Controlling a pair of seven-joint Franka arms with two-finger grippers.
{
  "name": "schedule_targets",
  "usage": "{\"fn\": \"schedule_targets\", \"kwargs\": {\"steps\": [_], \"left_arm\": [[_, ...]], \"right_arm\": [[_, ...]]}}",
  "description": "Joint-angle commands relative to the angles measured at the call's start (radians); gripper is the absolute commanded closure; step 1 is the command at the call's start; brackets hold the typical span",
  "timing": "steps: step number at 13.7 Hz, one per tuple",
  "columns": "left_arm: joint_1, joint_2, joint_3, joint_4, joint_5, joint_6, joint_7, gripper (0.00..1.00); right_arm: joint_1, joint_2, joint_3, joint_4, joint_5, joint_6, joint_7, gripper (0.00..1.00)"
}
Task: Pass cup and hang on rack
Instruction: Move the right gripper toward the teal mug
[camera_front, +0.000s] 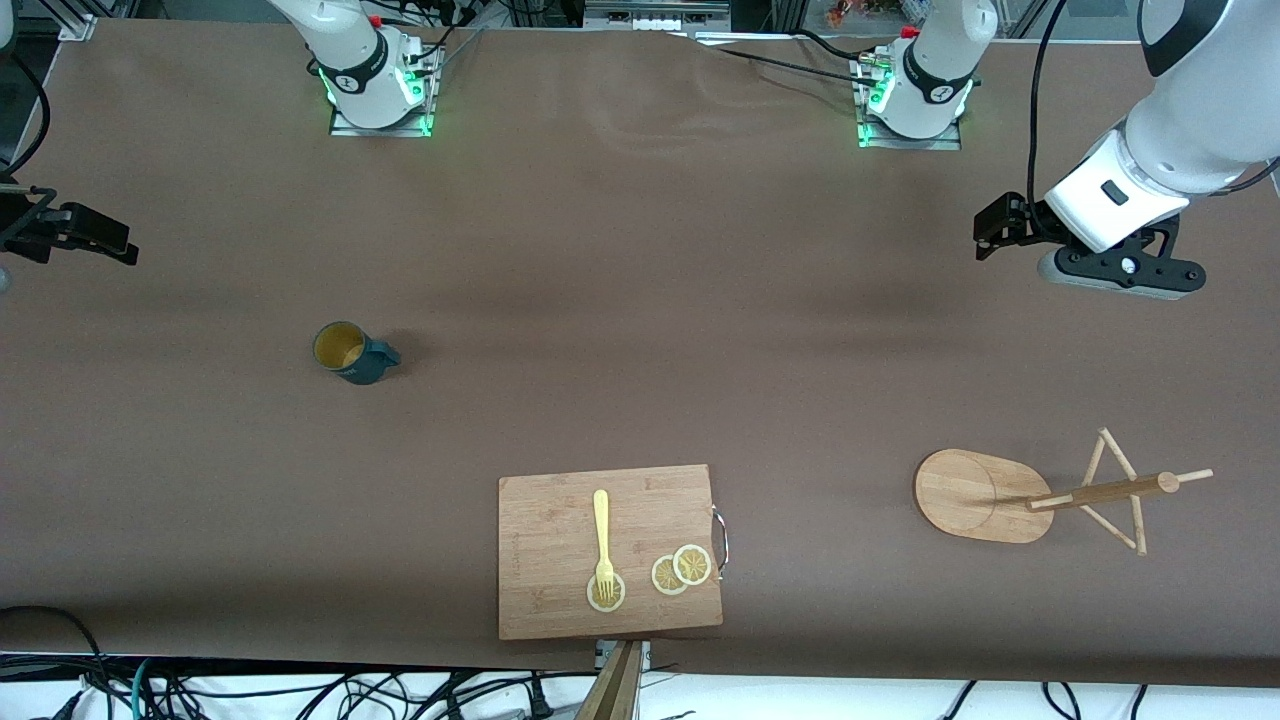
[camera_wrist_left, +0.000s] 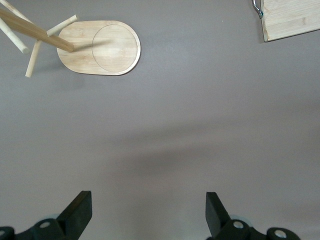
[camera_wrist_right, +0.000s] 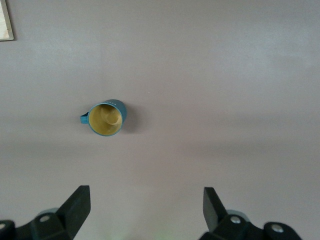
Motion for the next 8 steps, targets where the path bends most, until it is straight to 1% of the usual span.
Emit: {"fn": "schedule_targets", "kwargs": {"steps": [1, 5, 8], "left_arm": [[0.005, 0.015, -0.005, 0.033, -0.005, -0.016, -0.006, 0.00], [0.007, 0.013, -0.005, 0.033, -0.005, -0.018, -0.006, 0.00], [0.007, 0.013, -0.004, 0.033, -0.005, -0.018, -0.006, 0.00]], "right_arm": [[-0.004, 0.030, 0.006, 0.021, 0.015, -0.008, 0.003, 0.00], [0.012, 0.089, 0.016, 0.021, 0.012, 0.036, 0.003, 0.00], [0.035, 0.181, 0.016, 0.027, 0.014, 0.084, -0.010, 0.00]]}}
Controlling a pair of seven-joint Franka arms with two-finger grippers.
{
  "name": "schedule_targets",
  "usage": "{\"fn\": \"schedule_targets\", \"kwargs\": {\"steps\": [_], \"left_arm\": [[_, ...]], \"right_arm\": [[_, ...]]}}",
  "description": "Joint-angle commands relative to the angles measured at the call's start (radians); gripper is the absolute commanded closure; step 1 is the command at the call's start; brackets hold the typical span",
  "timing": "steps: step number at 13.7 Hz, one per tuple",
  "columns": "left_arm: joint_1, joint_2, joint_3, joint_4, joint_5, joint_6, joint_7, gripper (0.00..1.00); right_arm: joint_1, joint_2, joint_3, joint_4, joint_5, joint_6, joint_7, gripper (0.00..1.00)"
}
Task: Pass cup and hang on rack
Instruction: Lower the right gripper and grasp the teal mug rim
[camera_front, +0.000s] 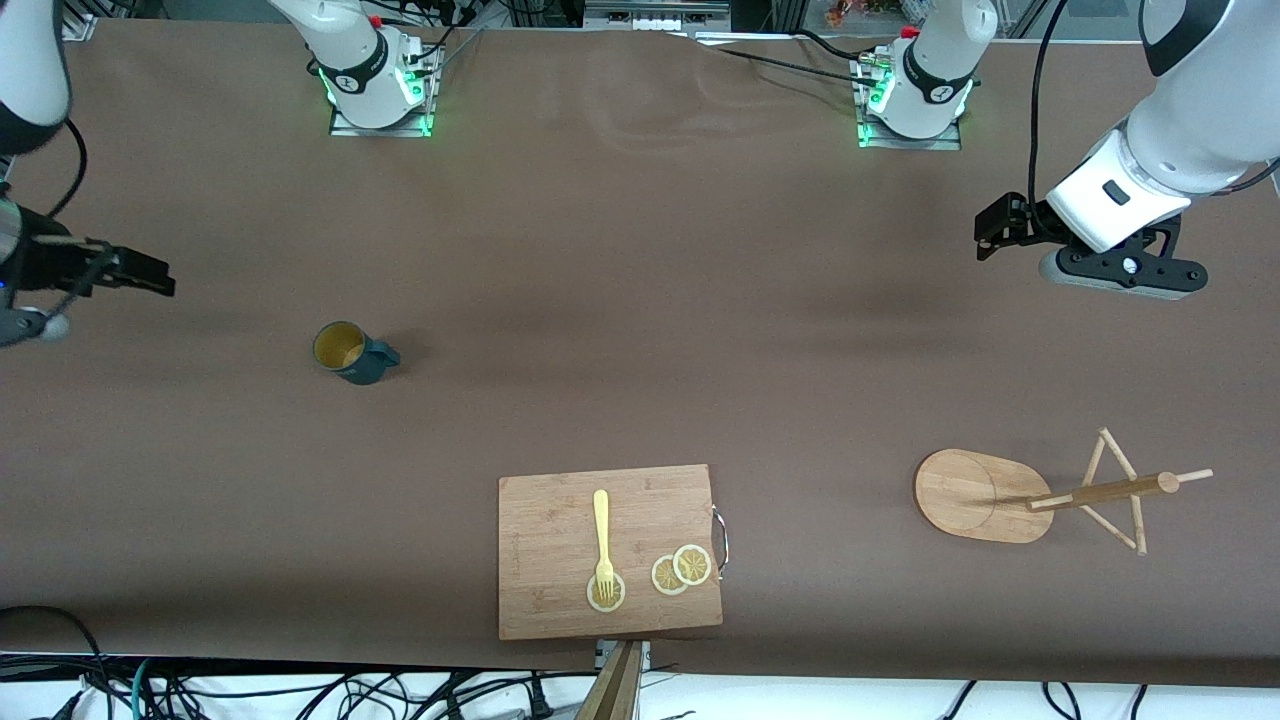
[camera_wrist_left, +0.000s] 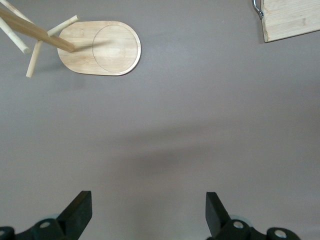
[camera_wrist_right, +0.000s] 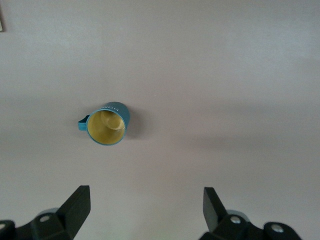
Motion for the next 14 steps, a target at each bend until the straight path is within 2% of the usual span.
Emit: {"fn": "schedule_targets", "kwargs": {"steps": [1, 4, 8, 14], "left_arm": [[0.006, 0.013, -0.004, 0.032, -0.005, -0.018, -0.005, 0.00], [0.007, 0.013, -0.005, 0.032, -0.005, -0.018, -0.007, 0.00], [0.012, 0.014, -0.004, 0.032, -0.005, -0.018, -0.007, 0.00], [0.013, 0.014, -0.004, 0.030, -0.005, -0.018, -0.004, 0.00]], "right_arm": [[0.028, 0.096, 0.001, 0.026, 0.014, 0.058, -0.010, 0.00], [0.064, 0.212, 0.001, 0.023, 0.015, 0.128, 0.007, 0.00], [0.085, 0.314, 0.001, 0.008, 0.017, 0.247, 0.025, 0.00], [0.084, 0.305, 0.000, -0.097, 0.044, 0.261, 0.027, 0.00]]}}
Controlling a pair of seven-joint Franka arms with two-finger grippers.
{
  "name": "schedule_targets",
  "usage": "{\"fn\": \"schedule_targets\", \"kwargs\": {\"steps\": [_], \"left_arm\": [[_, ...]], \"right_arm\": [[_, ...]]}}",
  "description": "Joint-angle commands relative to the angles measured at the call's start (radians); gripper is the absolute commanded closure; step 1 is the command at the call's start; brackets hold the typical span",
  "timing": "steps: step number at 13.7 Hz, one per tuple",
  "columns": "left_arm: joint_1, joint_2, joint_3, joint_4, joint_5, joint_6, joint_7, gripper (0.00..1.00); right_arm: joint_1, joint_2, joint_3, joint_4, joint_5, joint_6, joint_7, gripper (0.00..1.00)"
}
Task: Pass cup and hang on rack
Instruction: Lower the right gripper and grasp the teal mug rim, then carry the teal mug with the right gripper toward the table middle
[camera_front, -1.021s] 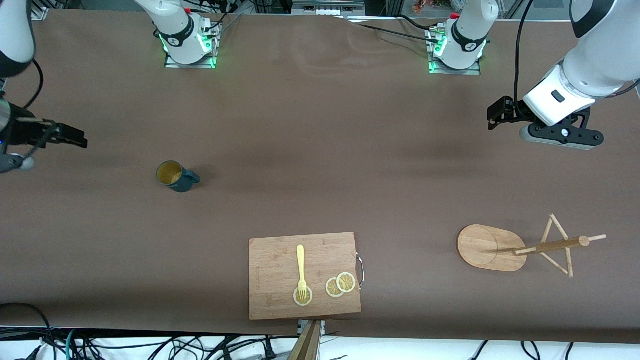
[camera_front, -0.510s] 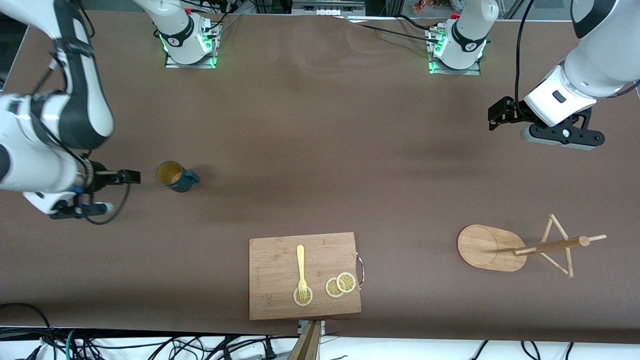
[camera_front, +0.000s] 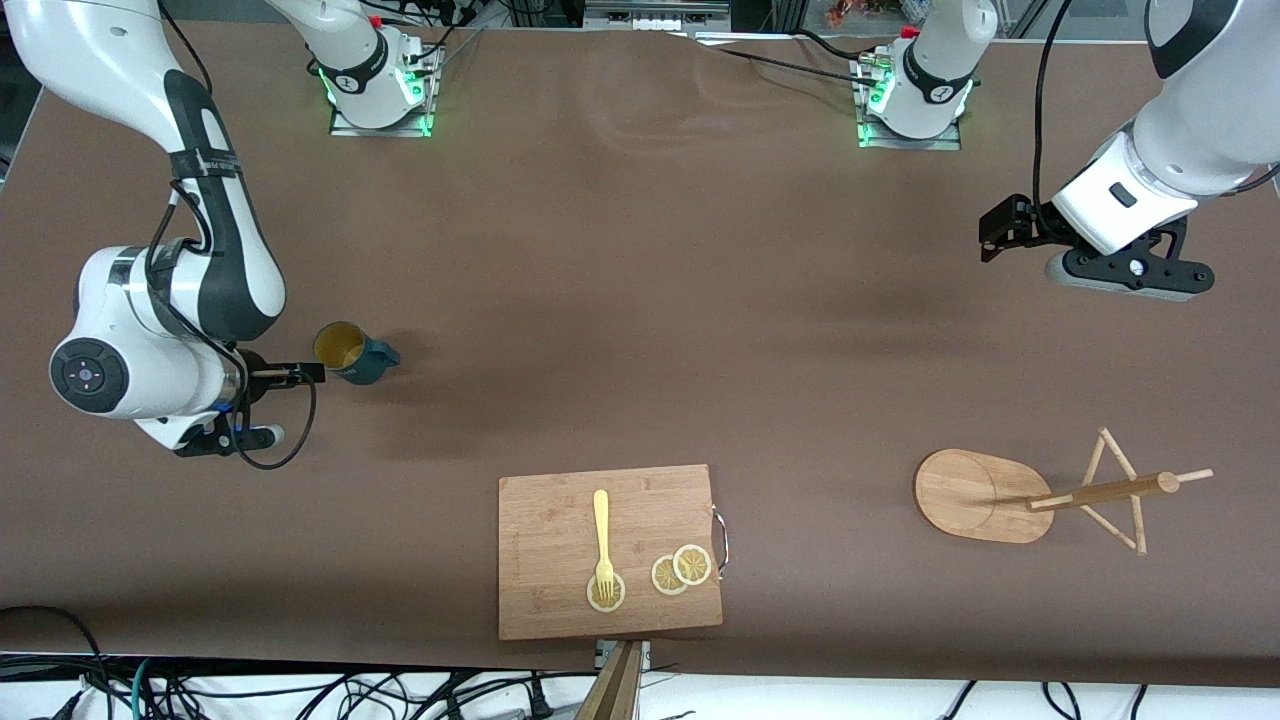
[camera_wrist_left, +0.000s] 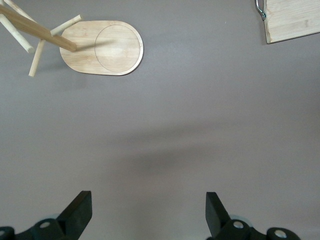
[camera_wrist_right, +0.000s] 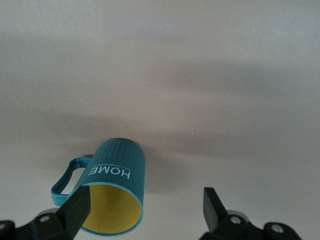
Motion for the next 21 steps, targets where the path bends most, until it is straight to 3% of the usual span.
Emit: {"fn": "schedule_targets", "kwargs": {"steps": [1, 4, 7, 11, 12, 13, 15, 18, 21], "left_arm": [[0.006, 0.013, -0.004, 0.029, -0.005, -0.018, -0.002, 0.00], [0.006, 0.013, -0.004, 0.030, -0.005, -0.018, -0.002, 0.00], [0.006, 0.013, -0.004, 0.030, -0.005, -0.019, -0.006, 0.00], [0.001, 0.019, -0.006, 0.038, -0.010, -0.016, -0.006, 0.00], [-0.005, 0.020, -0.004, 0.047, -0.007, -0.018, -0.006, 0.00], [-0.005, 0.020, -0.006, 0.047, -0.005, -0.018, -0.006, 0.00], [-0.007, 0.025, -0.006, 0.050, -0.005, -0.018, -0.006, 0.00], [-0.007, 0.025, -0.006, 0.050, -0.005, -0.018, -0.008, 0.00], [-0.007, 0.025, -0.006, 0.050, -0.005, -0.018, -0.008, 0.00]], "right_arm": [[-0.005, -0.039, 0.001, -0.061, 0.030, 0.008, 0.006, 0.00], [-0.005, -0.068, 0.001, -0.142, 0.041, 0.035, 0.009, 0.00], [-0.005, -0.108, -0.001, -0.260, 0.041, 0.149, 0.010, 0.00], [-0.006, -0.117, -0.004, -0.310, 0.042, 0.195, 0.010, 0.00], [-0.006, -0.117, -0.004, -0.317, 0.042, 0.210, 0.010, 0.24], [-0.006, -0.115, -0.004, -0.316, 0.042, 0.212, 0.010, 0.56], [-0.006, -0.112, -0.004, -0.314, 0.044, 0.215, 0.012, 0.96], [-0.008, -0.103, -0.004, -0.310, 0.108, 0.226, 0.010, 1.00], [-0.006, -0.097, -0.004, -0.296, 0.113, 0.241, 0.009, 1.00]]}}
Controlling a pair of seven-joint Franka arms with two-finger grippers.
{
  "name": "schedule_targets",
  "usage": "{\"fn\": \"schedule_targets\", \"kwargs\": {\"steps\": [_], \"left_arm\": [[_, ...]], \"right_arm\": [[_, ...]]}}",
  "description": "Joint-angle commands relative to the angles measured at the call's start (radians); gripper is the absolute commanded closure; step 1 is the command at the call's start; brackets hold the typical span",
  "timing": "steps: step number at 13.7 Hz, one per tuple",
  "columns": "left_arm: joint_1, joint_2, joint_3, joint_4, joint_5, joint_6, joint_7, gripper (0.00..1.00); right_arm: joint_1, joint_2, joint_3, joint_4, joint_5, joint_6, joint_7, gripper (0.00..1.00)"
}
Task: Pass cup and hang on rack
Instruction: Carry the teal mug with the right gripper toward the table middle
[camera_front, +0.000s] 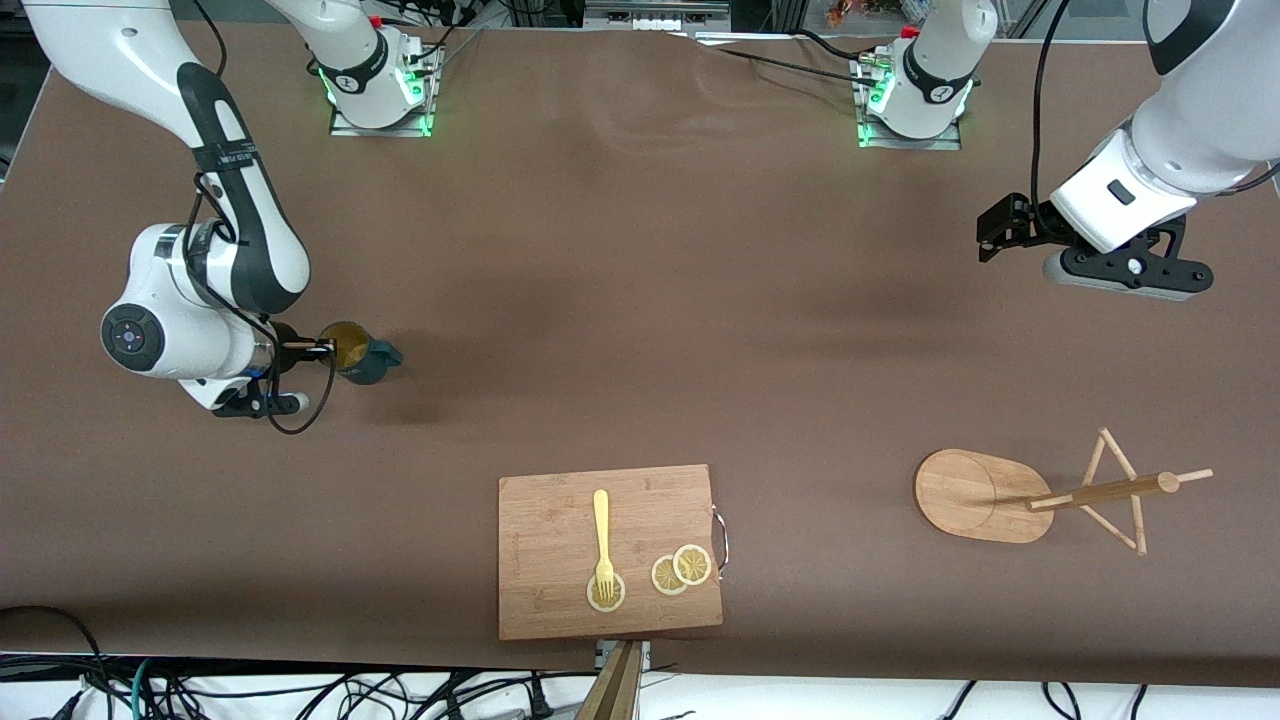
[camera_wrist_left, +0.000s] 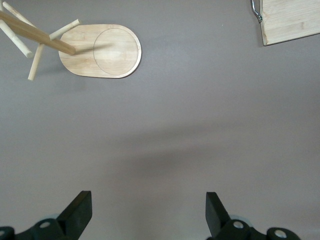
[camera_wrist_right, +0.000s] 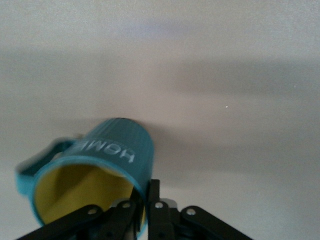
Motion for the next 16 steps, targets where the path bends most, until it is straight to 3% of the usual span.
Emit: {"fn": "schedule_targets", "kwargs": {"steps": [1, 5, 8, 11, 16], "left_arm": [[-0.002, 0.021, -0.003, 0.038, -0.005, -0.018, -0.008, 0.00], [-0.002, 0.021, -0.003, 0.040, -0.005, -0.018, -0.008, 0.00], [0.000, 0.021, -0.003, 0.040, -0.005, -0.018, -0.008, 0.00], [0.000, 0.021, -0.003, 0.038, -0.005, -0.018, -0.006, 0.00], [0.000, 0.021, -0.003, 0.040, -0.005, -0.018, -0.006, 0.00]], "right_arm": [[-0.003, -0.013, 0.002, 0.000, 0.015, 0.026, 0.007, 1.00], [0.065, -0.013, 0.017, 0.130, 0.032, -0.015, 0.042, 1.00], [0.225, 0.002, 0.018, 0.217, 0.038, -0.021, 0.255, 1.00], [0.390, 0.066, 0.018, 0.337, 0.040, -0.023, 0.383, 1.00], [0.539, 0.201, 0.037, 0.548, 0.038, -0.017, 0.677, 1.00]]}}
